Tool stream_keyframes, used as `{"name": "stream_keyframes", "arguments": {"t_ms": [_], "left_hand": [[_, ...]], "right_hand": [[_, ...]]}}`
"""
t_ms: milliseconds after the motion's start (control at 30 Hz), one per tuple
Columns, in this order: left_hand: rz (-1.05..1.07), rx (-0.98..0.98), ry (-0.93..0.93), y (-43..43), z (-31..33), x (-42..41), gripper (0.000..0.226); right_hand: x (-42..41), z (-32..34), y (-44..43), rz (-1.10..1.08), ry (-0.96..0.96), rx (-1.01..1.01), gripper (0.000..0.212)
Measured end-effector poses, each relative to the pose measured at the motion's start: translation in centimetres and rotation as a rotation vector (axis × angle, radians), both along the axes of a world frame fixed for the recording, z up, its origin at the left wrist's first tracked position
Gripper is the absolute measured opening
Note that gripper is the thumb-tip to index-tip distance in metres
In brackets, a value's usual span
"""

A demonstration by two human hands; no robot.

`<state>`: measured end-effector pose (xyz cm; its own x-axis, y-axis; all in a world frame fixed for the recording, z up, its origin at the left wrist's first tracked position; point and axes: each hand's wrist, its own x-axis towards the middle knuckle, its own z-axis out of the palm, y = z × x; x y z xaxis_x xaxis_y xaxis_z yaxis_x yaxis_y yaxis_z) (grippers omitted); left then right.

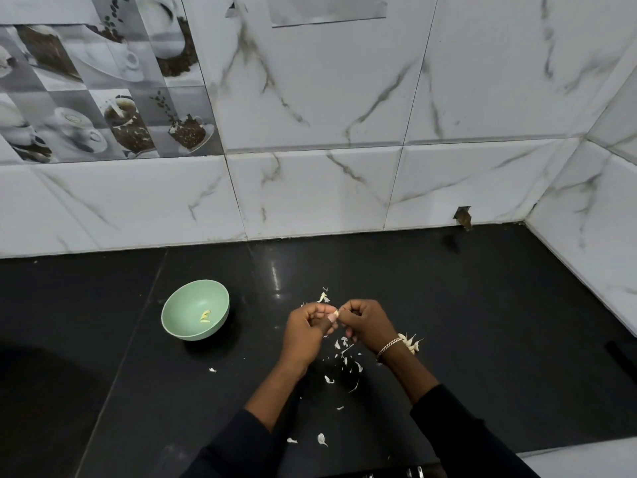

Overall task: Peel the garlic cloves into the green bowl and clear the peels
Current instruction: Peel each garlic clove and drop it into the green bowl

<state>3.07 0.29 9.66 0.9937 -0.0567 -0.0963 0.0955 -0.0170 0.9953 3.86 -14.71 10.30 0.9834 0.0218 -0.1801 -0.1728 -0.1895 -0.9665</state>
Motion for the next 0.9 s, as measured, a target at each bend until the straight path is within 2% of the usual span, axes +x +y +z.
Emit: {"name": "stream_keyframes", "arguments": {"t_ms": [167,267,500,733,800,900], "left_hand": [[0.004,-0.078,0.025,0.0,0.0,-0.1,0.013],[-0.001,-0.091,0.036,-0.2,-0.2,-0.1,0.015],[-0.030,-0.160,0.093,0.2,-0.5,0.2,0.026],[0.002,-0.269,0.161,0.4,-0.7,0.2,0.017],[0.019,-0.292,0.177,0.5,-0.7,0.1,0.015],[0.042,-0.269,0.190,0.6,-0.5,0.1,0.011]], "right_hand": [[0.0,0.0,-0.1,-0.005,-0.003,0.000,0.015],[-0.1,0.0,-0.1,-0.004,-0.004,-0.001,0.011],[-0.3,-0.3,-0.7,-0.012,0.011,-0.030,0.014],[-0.2,-0.8,-1.0,-0.008,0.046,-0.228,0.028],[-0.5,-0.9,-1.1,-0.008,0.031,-0.293,0.021],[-0.8,-0.6,-1.0,-0.001,-0.012,-0.223,0.003]]}}
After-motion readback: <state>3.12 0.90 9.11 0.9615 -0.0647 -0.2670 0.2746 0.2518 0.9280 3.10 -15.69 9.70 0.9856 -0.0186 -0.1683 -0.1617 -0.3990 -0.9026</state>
